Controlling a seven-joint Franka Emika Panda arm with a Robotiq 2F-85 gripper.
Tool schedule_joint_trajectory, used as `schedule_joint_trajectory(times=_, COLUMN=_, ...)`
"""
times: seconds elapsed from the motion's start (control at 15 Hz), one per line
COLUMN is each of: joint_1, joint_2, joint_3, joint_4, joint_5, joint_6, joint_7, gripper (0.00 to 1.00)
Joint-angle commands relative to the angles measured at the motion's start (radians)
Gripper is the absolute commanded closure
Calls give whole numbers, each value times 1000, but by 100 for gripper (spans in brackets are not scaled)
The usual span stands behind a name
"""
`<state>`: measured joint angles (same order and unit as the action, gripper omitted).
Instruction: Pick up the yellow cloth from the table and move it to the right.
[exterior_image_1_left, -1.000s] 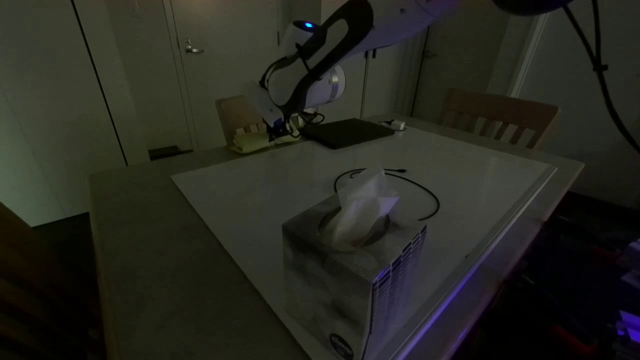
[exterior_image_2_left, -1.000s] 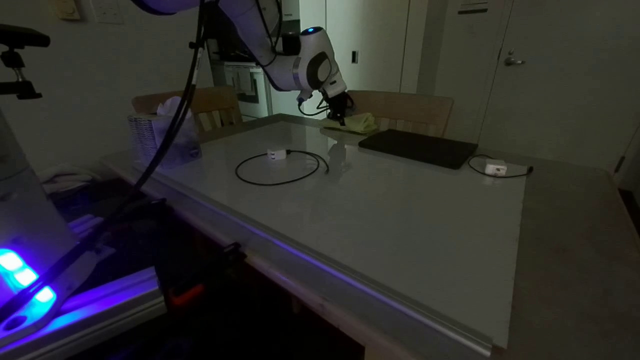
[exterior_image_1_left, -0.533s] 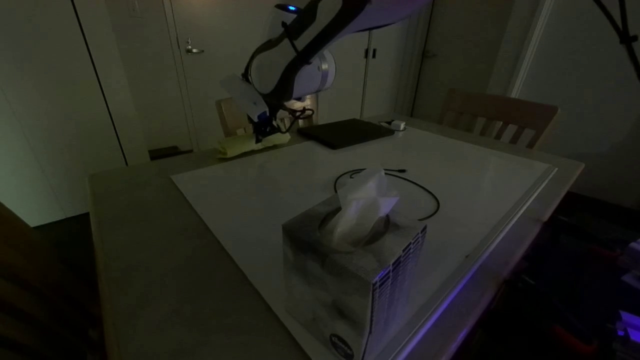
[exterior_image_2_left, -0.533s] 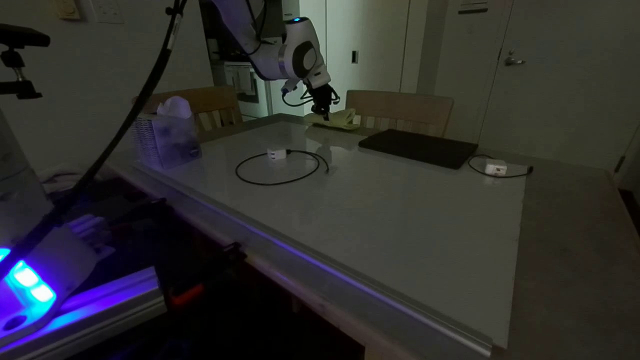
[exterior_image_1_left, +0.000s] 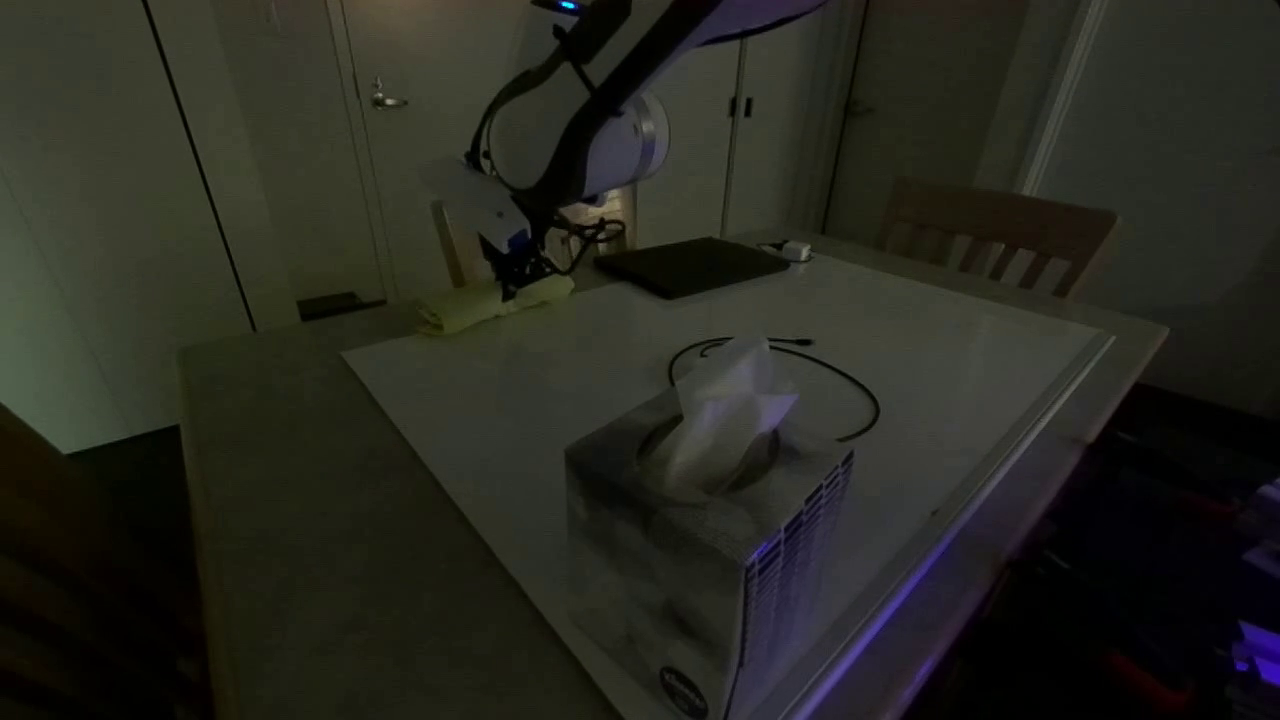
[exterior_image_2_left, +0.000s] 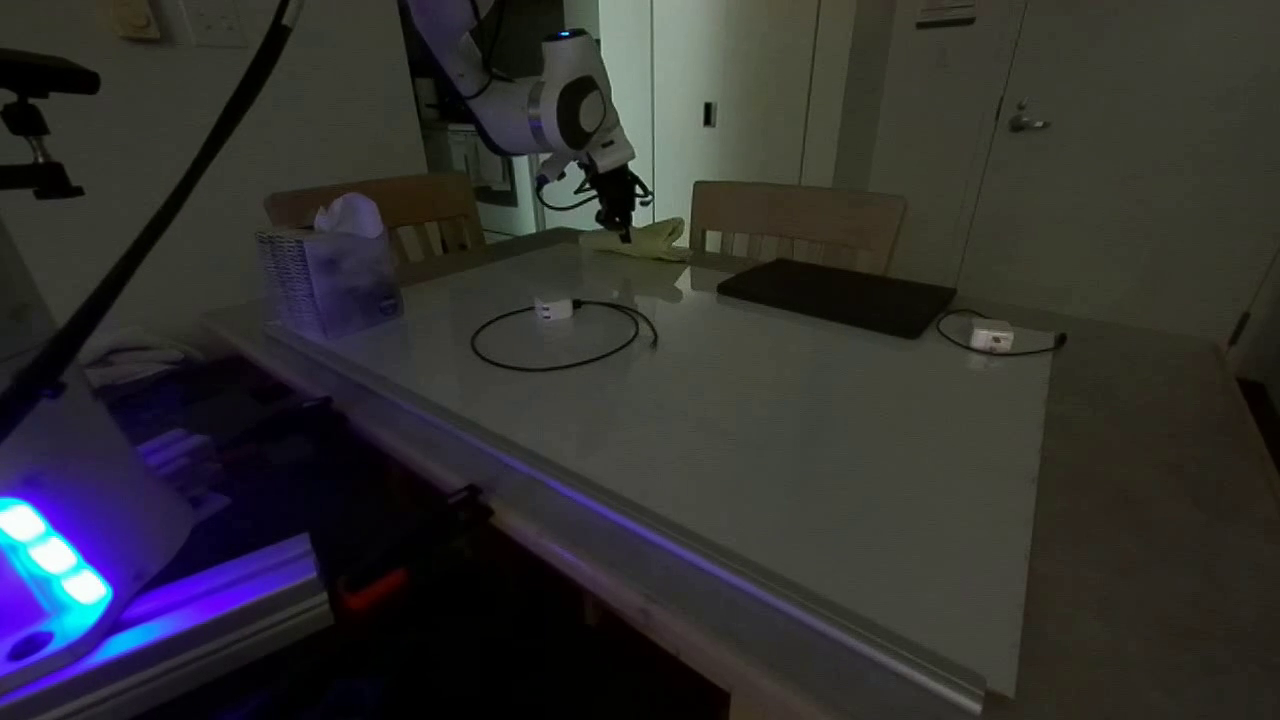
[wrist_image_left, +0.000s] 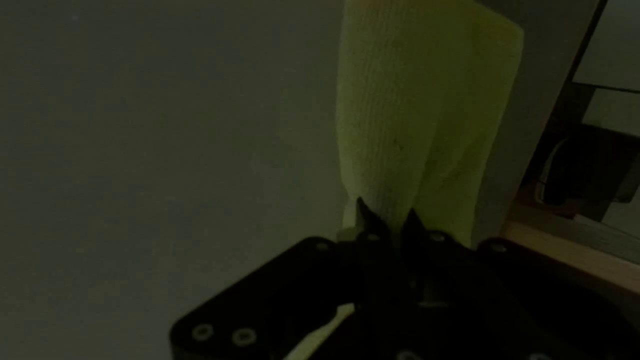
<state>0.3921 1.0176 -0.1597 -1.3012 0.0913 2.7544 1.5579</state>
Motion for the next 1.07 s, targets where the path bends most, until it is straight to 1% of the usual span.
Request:
schedule_joint_trajectory(times=0.0, joint_1=-63, joint_2=-140, joint_3=39, joint_4=-179, joint_5=-24, joint_6=89, joint_7=-122, gripper=97)
schedule_joint_trajectory(times=0.13, joint_1=-144, joint_2=-196, joint_3=102, joint_4=-235, joint_5=13, joint_6=133, joint_7=-233, gripper=97)
schedule_joint_trajectory(times=0.2, joint_1=-178, joint_2=-217, joint_3=124, joint_4=-257, joint_5=34, joint_6=144, joint_7=-267, gripper=97)
schedule_joint_trajectory(times=0.33, joint_1=-215, joint_2=-252, joint_3=122, joint_4=-291, joint_5=71, joint_6=155, joint_7=-280, gripper=97)
schedule_joint_trajectory(times=0.4, joint_1=-169, joint_2=-176, joint_3=86, joint_4=-191, joint_5=58, joint_6=122, joint_7=-252, gripper=90)
schedule_joint_trajectory(times=0.53, joint_1=-202, joint_2=-211, joint_3=91, joint_4=-225, joint_5=72, joint_6=125, joint_7=-272, gripper=90)
schedule_joint_trajectory(times=0.73, joint_1=-202, joint_2=-224, joint_3=98, joint_4=-244, joint_5=75, joint_6=128, joint_7=-273, gripper=90)
schedule_joint_trajectory(times=0.8, joint_1=-200, joint_2=-224, joint_3=100, joint_4=-248, joint_5=76, joint_6=130, joint_7=-273, gripper=97)
schedule_joint_trajectory(times=0.87, joint_1=-208, joint_2=-231, joint_3=106, joint_4=-256, joint_5=65, joint_6=126, joint_7=-303, gripper=97)
schedule_joint_trajectory(times=0.93, joint_1=-200, joint_2=-234, joint_3=86, joint_4=-258, joint_5=53, joint_6=117, joint_7=-304, gripper=97)
schedule_joint_trajectory(times=1.0, joint_1=-183, joint_2=-236, joint_3=50, joint_4=-260, joint_5=48, joint_6=119, joint_7=-281, gripper=97)
